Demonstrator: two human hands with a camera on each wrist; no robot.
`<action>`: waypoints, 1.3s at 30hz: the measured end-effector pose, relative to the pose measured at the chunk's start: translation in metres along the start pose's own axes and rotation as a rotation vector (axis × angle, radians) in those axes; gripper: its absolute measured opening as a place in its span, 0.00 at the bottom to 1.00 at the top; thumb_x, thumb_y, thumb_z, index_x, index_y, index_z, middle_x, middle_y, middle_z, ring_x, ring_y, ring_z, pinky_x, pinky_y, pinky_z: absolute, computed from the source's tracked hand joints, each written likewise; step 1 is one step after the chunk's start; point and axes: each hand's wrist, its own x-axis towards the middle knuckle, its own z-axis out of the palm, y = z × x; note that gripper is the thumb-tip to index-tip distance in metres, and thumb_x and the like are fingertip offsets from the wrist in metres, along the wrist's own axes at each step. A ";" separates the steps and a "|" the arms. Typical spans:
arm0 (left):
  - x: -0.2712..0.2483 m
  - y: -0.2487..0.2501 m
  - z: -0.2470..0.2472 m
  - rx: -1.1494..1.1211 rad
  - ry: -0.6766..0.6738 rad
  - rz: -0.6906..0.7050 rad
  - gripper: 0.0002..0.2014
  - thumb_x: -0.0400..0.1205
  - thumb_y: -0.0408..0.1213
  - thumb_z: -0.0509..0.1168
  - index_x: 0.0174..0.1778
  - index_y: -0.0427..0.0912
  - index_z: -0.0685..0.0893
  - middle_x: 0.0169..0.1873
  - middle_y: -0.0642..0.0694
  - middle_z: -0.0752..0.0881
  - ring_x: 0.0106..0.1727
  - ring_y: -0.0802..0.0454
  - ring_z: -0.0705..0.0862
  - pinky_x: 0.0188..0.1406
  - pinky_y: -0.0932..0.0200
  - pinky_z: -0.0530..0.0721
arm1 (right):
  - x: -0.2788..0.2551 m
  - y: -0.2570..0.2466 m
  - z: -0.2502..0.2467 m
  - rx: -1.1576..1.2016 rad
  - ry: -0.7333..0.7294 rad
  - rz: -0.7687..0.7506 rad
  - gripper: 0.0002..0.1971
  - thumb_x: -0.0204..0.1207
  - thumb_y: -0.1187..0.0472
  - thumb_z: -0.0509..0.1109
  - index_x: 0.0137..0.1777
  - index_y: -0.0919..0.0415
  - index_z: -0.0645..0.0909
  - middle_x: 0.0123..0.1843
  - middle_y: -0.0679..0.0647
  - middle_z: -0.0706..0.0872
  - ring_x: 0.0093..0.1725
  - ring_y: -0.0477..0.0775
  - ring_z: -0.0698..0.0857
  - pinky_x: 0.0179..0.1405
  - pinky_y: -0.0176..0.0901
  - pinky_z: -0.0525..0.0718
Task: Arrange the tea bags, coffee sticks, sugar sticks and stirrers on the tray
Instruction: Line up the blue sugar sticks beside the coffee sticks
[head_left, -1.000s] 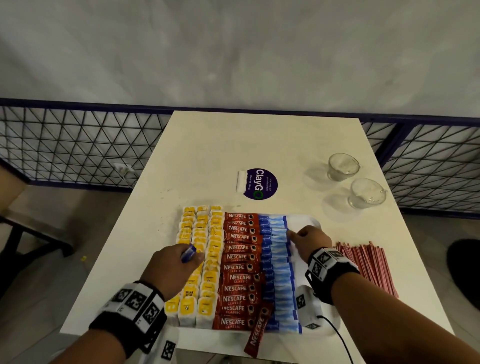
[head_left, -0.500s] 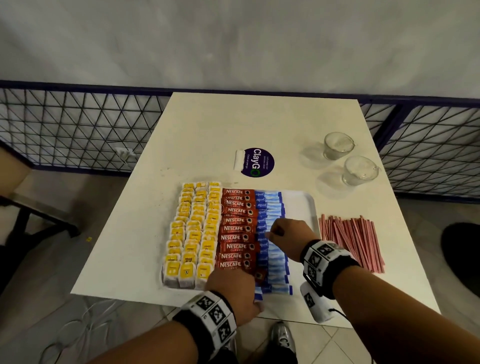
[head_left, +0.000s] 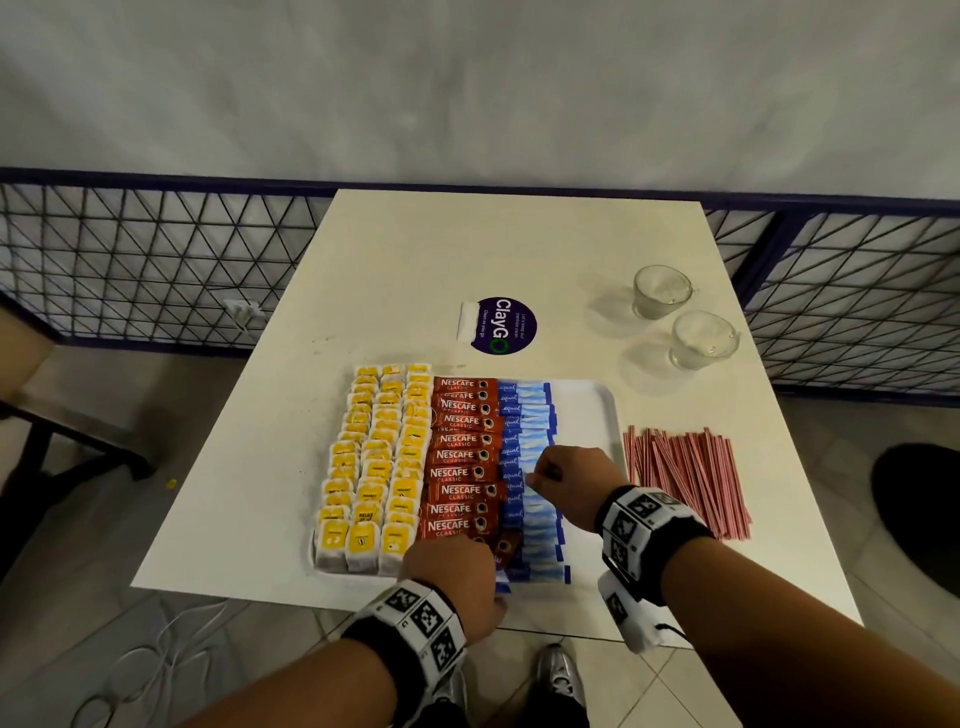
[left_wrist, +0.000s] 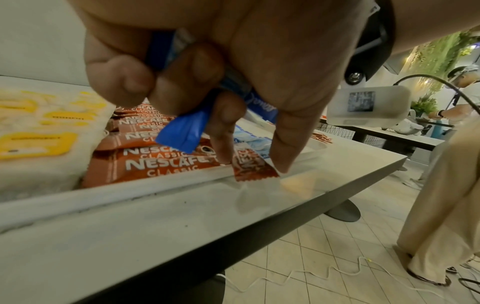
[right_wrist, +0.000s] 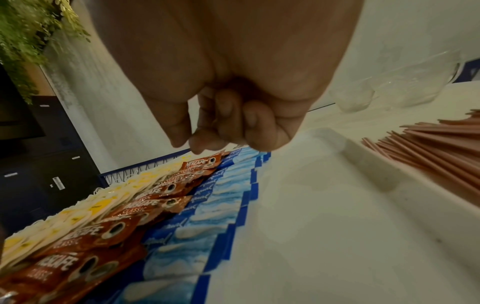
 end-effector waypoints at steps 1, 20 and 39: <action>0.000 0.001 0.000 -0.004 -0.003 0.002 0.18 0.78 0.55 0.61 0.53 0.46 0.83 0.51 0.47 0.86 0.53 0.44 0.85 0.49 0.54 0.81 | -0.001 0.000 0.000 -0.002 0.001 0.001 0.14 0.80 0.45 0.64 0.34 0.46 0.71 0.38 0.47 0.80 0.37 0.47 0.78 0.34 0.36 0.73; -0.003 0.004 0.000 0.146 -0.011 0.041 0.15 0.83 0.46 0.58 0.59 0.43 0.82 0.55 0.44 0.86 0.54 0.42 0.85 0.54 0.52 0.79 | -0.003 0.002 0.002 -0.061 -0.057 0.001 0.15 0.81 0.43 0.61 0.44 0.54 0.78 0.44 0.50 0.83 0.44 0.51 0.82 0.43 0.40 0.78; 0.009 -0.077 -0.015 0.163 0.053 0.189 0.14 0.82 0.51 0.59 0.60 0.51 0.78 0.57 0.47 0.86 0.55 0.41 0.84 0.59 0.52 0.74 | 0.003 -0.028 0.021 0.304 -0.435 0.052 0.04 0.79 0.61 0.69 0.48 0.58 0.84 0.35 0.49 0.88 0.23 0.42 0.79 0.28 0.34 0.80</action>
